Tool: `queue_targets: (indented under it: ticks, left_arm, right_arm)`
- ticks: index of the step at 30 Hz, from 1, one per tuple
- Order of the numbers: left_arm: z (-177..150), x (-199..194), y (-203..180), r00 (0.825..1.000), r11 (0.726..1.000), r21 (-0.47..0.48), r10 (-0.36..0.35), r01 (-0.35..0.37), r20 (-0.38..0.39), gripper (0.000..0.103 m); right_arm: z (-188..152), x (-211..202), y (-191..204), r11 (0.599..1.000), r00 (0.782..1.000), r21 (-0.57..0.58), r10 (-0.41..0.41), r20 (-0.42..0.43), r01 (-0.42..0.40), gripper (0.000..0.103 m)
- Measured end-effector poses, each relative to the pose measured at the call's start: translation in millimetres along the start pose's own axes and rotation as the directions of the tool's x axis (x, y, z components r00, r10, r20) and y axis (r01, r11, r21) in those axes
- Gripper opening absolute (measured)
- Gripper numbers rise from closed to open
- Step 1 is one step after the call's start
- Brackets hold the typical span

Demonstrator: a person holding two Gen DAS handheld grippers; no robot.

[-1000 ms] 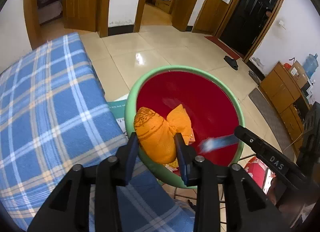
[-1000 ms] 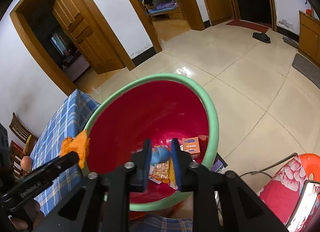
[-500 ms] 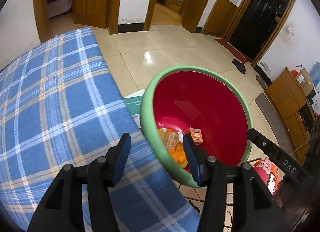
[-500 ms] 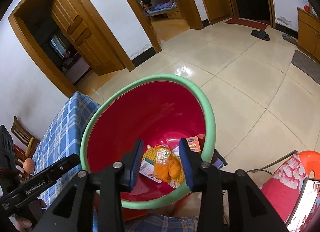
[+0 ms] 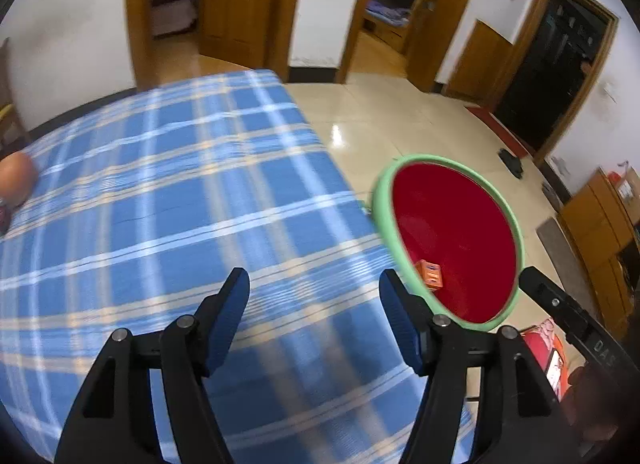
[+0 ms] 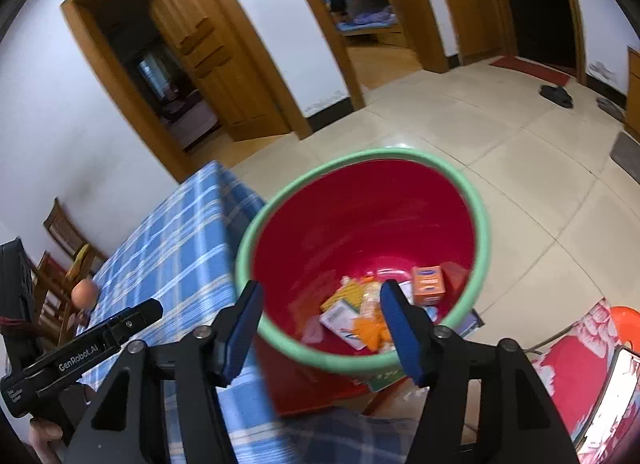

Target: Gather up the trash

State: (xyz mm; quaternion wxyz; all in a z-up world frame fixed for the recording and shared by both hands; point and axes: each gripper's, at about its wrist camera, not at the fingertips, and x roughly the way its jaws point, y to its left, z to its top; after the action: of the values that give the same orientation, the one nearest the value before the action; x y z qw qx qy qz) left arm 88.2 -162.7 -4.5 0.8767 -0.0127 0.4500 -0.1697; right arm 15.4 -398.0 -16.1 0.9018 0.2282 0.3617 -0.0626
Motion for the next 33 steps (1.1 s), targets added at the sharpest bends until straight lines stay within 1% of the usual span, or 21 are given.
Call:
queue_targets:
  ticks: [3, 5, 9, 12, 14, 21, 23, 26, 33]
  left_arm:
    - [-7, -22, 20, 0.998, 0.999, -0.027, 0.047, -0.046, 0.038, 0.072]
    - [-12, -35, 33, 0.996, 0.996, -0.047, 0.073, -0.071, 0.058, 0.074]
    - [-24, -57, 51, 0.990, 0.991, -0.079, 0.116, -0.109, 0.080, 0.076]
    - [-33, -70, 64, 0.984, 0.985, -0.100, 0.150, -0.140, 0.094, 0.080]
    - [-40, -78, 73, 0.979, 0.981, -0.107, 0.175, -0.164, 0.103, 0.081]
    - [-60, -96, 89, 0.969, 0.971, -0.130, 0.216, -0.201, 0.117, 0.082]
    - [-66, -101, 92, 0.964, 0.966, -0.136, 0.238, -0.222, 0.121, 0.082]
    - [-71, -106, 97, 0.959, 0.961, -0.147, 0.253, -0.234, 0.128, 0.082]
    - [-77, -112, 102, 0.948, 0.951, -0.166, 0.284, -0.260, 0.142, 0.082]
  right_arm:
    - [-8, -7, 22, 0.999, 1.000, -0.041, 0.030, -0.004, -0.030, 0.070]
    - [-13, -12, 39, 0.996, 0.999, -0.070, 0.051, -0.007, -0.051, 0.075]
    - [-25, -20, 66, 0.989, 0.997, -0.119, 0.081, -0.009, -0.082, 0.091]
    - [-35, -26, 85, 0.983, 0.995, -0.159, 0.098, -0.006, -0.097, 0.098]
    - [-41, -30, 97, 0.979, 0.995, -0.180, 0.099, -0.004, -0.098, 0.102]
    - [-59, -37, 119, 0.965, 0.994, -0.239, 0.108, 0.002, -0.104, 0.103]
    - [-63, -38, 124, 0.963, 0.994, -0.250, 0.109, 0.005, -0.104, 0.103]
    - [-71, -39, 130, 0.960, 0.993, -0.258, 0.116, 0.010, -0.109, 0.103]
    - [-79, -36, 137, 0.954, 0.993, -0.277, 0.122, -0.006, -0.119, 0.103]
